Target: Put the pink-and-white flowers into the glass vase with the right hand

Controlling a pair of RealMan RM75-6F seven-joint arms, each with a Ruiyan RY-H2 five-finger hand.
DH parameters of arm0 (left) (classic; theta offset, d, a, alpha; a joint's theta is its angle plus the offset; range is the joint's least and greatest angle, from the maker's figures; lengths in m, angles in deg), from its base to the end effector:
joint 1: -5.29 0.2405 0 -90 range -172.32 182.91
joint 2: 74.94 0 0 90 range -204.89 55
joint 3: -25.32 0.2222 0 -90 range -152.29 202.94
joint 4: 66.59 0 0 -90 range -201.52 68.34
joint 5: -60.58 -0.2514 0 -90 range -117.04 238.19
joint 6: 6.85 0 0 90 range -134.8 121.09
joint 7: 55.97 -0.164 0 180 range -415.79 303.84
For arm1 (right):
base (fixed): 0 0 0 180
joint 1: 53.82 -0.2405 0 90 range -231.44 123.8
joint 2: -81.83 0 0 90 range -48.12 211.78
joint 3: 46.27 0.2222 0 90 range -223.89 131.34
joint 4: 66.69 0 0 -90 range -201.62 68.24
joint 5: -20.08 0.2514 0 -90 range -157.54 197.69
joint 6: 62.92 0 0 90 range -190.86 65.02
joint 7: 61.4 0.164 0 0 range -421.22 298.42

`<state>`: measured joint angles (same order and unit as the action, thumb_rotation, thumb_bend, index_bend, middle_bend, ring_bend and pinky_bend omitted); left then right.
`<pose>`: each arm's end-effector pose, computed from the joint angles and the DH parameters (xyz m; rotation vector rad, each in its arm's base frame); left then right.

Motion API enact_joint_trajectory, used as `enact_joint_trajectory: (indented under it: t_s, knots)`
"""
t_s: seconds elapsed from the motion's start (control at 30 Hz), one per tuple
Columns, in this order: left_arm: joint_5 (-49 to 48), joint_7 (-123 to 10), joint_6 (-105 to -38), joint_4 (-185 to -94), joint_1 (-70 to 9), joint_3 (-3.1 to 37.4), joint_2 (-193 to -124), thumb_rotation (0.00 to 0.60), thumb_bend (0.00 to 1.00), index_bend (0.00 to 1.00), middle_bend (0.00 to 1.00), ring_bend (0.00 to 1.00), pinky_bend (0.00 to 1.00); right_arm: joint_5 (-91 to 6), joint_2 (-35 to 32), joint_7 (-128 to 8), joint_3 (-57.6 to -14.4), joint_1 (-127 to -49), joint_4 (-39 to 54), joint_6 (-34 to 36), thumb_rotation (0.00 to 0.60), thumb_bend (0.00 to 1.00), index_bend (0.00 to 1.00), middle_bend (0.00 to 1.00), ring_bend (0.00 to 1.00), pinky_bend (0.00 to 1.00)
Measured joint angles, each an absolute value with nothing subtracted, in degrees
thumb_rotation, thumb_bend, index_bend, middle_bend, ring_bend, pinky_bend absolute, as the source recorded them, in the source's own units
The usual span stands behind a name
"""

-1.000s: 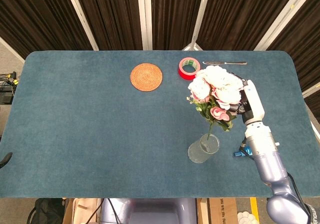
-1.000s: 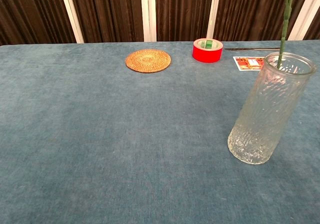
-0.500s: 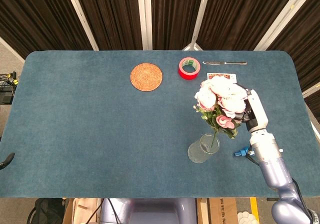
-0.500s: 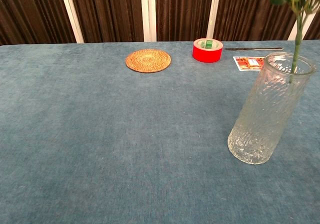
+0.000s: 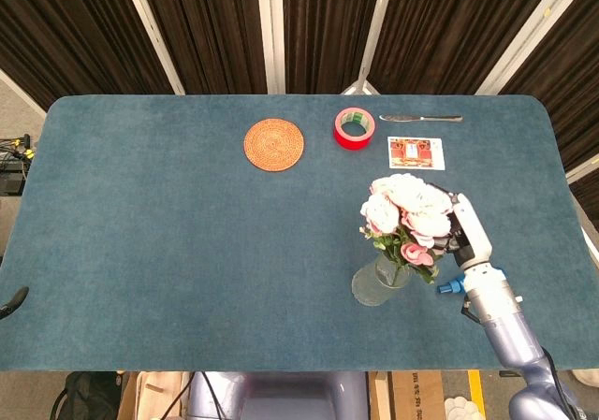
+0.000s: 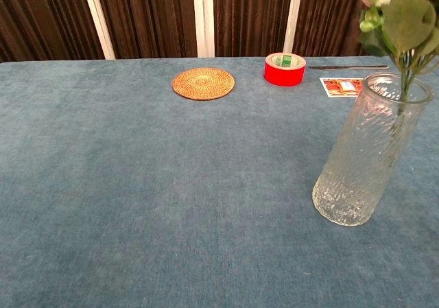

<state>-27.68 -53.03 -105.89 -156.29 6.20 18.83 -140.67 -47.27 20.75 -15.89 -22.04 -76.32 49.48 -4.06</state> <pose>-0.2957 0.1817 0.1467 -1.1809 -0.7327 -1.0581 -0.1116 -0.3187 0.0864 0.9819 -1.9552 1.7867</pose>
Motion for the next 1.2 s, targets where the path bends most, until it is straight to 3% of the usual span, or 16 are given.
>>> enact_joint_trajectory:
  t_s: [0.17, 0.27, 0.6, 0.97, 1.2]
  knots:
    - [-27.8, -53.2, -106.0, -156.4, 6.2, 18.9, -140.7, 0.6, 0.22, 0.1, 0.0, 0.0, 0.11, -51.0, 20.9, -12.8, -23.7, -76.1, 47.7, -6.0, 0.6, 0.35, 0.28, 0.24, 0.24, 0.05]
    - [-27.9, -53.4, -105.9, -156.4, 6.2, 19.0, -140.7, 0.6, 0.22, 0.1, 0.0, 0.0, 0.11, -53.7, 21.3, -10.5, -24.4, -76.2, 46.9, -7.2, 0.6, 0.23, 0.19, 0.15, 0.16, 0.01]
    - [-27.9, -53.4, -105.5, -156.5, 6.1, 19.1, -140.6, 0.6, 0.22, 0.1, 0.0, 0.0, 0.11, -63.0, 25.0, -4.2, -27.9, -75.4, 44.7, -6.5, 0.6, 0.19, 0.01, 0.05, 0.08, 0.0]
    - [-28.2, -52.3, -105.4, -156.6, 6.1, 19.3, -140.1, 0.6, 0.22, 0.1, 0.0, 0.0, 0.11, -71.6, 34.3, -0.4, -34.4, -69.7, 42.2, -0.5, 0.6, 0.14, 0.0, 0.03, 0.06, 0.0]
    - [-28.9, -50.2, -106.7, -156.6, 6.7, 19.5, -139.6, 0.6, 0.22, 0.1, 0.0, 0.0, 0.11, -74.4, 39.3, 3.5, -38.8, -65.2, 31.2, 4.4, 0.6, 0.14, 0.0, 0.03, 0.07, 0.0]
